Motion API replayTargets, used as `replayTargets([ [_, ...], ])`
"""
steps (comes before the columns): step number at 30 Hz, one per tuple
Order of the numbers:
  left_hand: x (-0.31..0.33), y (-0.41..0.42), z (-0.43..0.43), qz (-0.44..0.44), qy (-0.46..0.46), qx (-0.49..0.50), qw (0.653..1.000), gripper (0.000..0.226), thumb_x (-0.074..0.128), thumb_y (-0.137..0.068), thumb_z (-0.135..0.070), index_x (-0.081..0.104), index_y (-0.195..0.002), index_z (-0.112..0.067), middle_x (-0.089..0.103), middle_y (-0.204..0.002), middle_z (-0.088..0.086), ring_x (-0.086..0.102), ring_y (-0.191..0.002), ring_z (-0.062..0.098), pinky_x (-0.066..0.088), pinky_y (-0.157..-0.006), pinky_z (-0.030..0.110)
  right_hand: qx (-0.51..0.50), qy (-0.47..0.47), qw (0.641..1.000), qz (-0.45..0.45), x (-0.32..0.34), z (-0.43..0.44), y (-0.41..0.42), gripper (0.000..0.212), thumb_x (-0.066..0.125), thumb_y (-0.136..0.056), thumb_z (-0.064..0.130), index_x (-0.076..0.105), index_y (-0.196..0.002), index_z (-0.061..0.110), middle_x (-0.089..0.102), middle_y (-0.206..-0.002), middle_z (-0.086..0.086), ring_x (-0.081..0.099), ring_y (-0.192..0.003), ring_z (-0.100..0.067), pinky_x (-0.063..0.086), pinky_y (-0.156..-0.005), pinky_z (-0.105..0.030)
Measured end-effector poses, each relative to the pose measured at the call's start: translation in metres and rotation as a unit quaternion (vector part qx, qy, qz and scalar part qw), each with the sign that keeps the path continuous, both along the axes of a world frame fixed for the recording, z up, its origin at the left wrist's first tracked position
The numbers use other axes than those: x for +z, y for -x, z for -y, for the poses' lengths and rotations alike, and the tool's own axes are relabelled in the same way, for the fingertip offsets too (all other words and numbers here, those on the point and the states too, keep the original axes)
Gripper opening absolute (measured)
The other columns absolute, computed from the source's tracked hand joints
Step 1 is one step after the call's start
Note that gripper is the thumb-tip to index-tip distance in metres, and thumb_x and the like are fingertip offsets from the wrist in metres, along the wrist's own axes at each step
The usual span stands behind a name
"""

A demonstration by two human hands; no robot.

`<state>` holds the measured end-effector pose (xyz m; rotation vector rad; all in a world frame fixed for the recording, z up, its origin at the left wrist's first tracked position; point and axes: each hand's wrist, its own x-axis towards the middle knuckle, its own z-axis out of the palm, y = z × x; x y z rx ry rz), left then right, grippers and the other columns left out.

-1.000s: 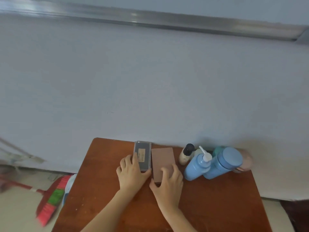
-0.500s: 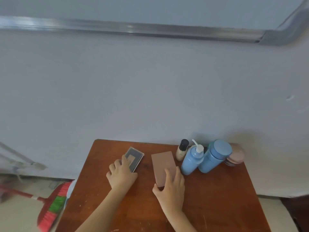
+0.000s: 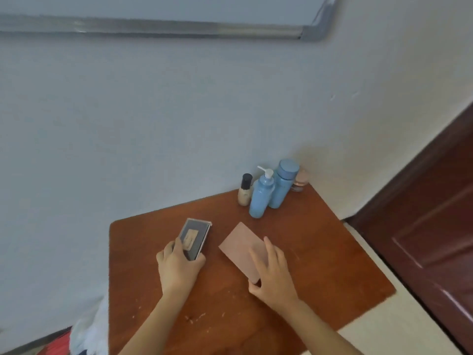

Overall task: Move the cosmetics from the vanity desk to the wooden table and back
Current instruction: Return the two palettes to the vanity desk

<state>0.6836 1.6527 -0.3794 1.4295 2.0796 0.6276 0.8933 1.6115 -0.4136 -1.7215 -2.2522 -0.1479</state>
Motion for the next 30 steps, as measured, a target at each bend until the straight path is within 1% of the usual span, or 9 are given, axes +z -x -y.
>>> replayTargets([
  [5, 0.004, 0.007, 0.034, 0.008, -0.031, -0.144, 0.989, 0.07, 0.066, -0.078, -0.03, 0.036, -0.137, -0.009, 0.042, -0.137, 0.009, 0.028, -0.127, 0.026, 0.033, -0.103, 0.037, -0.105, -0.054, 0.993, 0.005, 0.005, 0.073, -0.001, 0.087, 0.082, -0.047, 0.025, 0.043, -0.124, 0.013, 0.036, -0.125, -0.022, 0.038, -0.109, -0.037, 0.049, -0.085, -0.046],
  [8, 0.006, -0.011, 0.062, 0.033, -0.046, -0.242, 0.969, 0.069, 0.067, -0.077, -0.029, 0.038, -0.137, -0.012, 0.043, -0.135, 0.006, 0.03, -0.124, 0.022, 0.034, -0.1, 0.033, -0.174, -0.077, 0.982, 0.012, 0.013, 0.12, -0.01, 0.086, 0.085, -0.044, 0.025, 0.045, -0.119, 0.015, 0.038, -0.121, -0.02, 0.039, -0.107, -0.035, 0.051, -0.081, -0.044],
  [11, 0.011, -0.045, 0.087, 0.039, -0.05, -0.34, 0.938, 0.069, 0.067, -0.077, -0.031, 0.038, -0.136, -0.014, 0.044, -0.134, 0.004, 0.031, -0.123, 0.02, 0.035, -0.098, 0.03, -0.247, -0.08, 0.966, 0.013, 0.023, 0.173, -0.03, 0.086, 0.087, -0.043, 0.03, 0.044, -0.116, 0.017, 0.039, -0.121, -0.017, 0.04, -0.106, -0.033, 0.052, -0.078, -0.04],
  [15, 0.024, -0.109, 0.138, 0.054, -0.068, -0.467, 0.88, 0.069, 0.066, -0.074, -0.033, 0.04, -0.135, -0.014, 0.048, -0.129, 0.004, 0.036, -0.115, 0.022, 0.036, -0.096, 0.031, -0.362, -0.093, 0.927, 0.038, 0.041, 0.27, -0.059, 0.088, 0.088, -0.039, 0.028, 0.046, -0.115, 0.015, 0.037, -0.122, -0.016, 0.037, -0.105, -0.035, 0.051, -0.077, -0.045],
  [19, 0.037, -0.188, 0.222, 0.068, -0.111, -0.584, 0.801, 0.081, 0.042, -0.058, -0.054, 0.053, -0.123, -0.006, 0.058, -0.116, 0.01, 0.047, -0.105, 0.031, 0.037, -0.089, 0.036, -0.487, -0.142, 0.861, 0.018, 0.054, 0.397, -0.081, 0.094, 0.088, -0.041, 0.022, 0.042, -0.123, 0.012, 0.034, -0.125, -0.016, 0.036, -0.106, -0.035, 0.05, -0.079, -0.047],
  [22, 0.044, -0.251, 0.309, 0.086, -0.134, -0.657, 0.737, 0.069, 0.056, -0.061, -0.042, 0.055, -0.118, -0.004, 0.061, -0.11, 0.013, 0.051, -0.099, 0.032, 0.039, -0.088, 0.039, -0.566, -0.187, 0.803, -0.004, 0.067, 0.499, -0.09, 0.106, 0.085, -0.042, 0.016, 0.031, -0.133, 0.021, 0.033, -0.125, -0.013, 0.035, -0.105, -0.032, 0.05, -0.078, -0.044],
  [25, 0.054, -0.301, 0.416, 0.118, -0.139, -0.708, 0.683, 0.073, 0.054, -0.056, -0.04, 0.055, -0.119, -0.005, 0.062, -0.106, 0.011, 0.053, -0.097, 0.032, 0.038, -0.089, 0.037, -0.638, -0.237, 0.732, -0.038, 0.08, 0.603, -0.094, 0.106, 0.082, -0.048, 0.012, 0.022, -0.134, 0.03, 0.03, -0.125, -0.007, 0.033, -0.107, -0.027, 0.045, -0.077, -0.033],
  [27, 0.056, -0.324, 0.485, 0.14, -0.125, -0.737, 0.65, 0.072, 0.057, -0.054, -0.035, 0.054, -0.12, -0.007, 0.062, -0.105, 0.009, 0.052, -0.097, 0.031, 0.034, -0.087, 0.032, -0.668, -0.253, 0.699, -0.035, 0.087, 0.668, -0.095, 0.103, 0.081, -0.05, 0.011, 0.023, -0.134, 0.031, 0.03, -0.124, -0.004, 0.033, -0.107, -0.026, 0.042, -0.075, -0.03],
  [30, 0.059, -0.353, 0.568, 0.159, -0.107, -0.77, 0.608, 0.064, 0.064, -0.056, -0.032, 0.056, -0.116, -0.01, 0.062, -0.1, 0.006, 0.052, -0.095, 0.032, 0.032, -0.08, 0.028, -0.716, -0.267, 0.644, -0.031, 0.094, 0.749, -0.093, 0.091, 0.077, -0.053, 0.014, 0.032, -0.131, 0.023, 0.031, -0.123, -0.005, 0.033, -0.108, -0.026, 0.045, -0.071, -0.032],
])
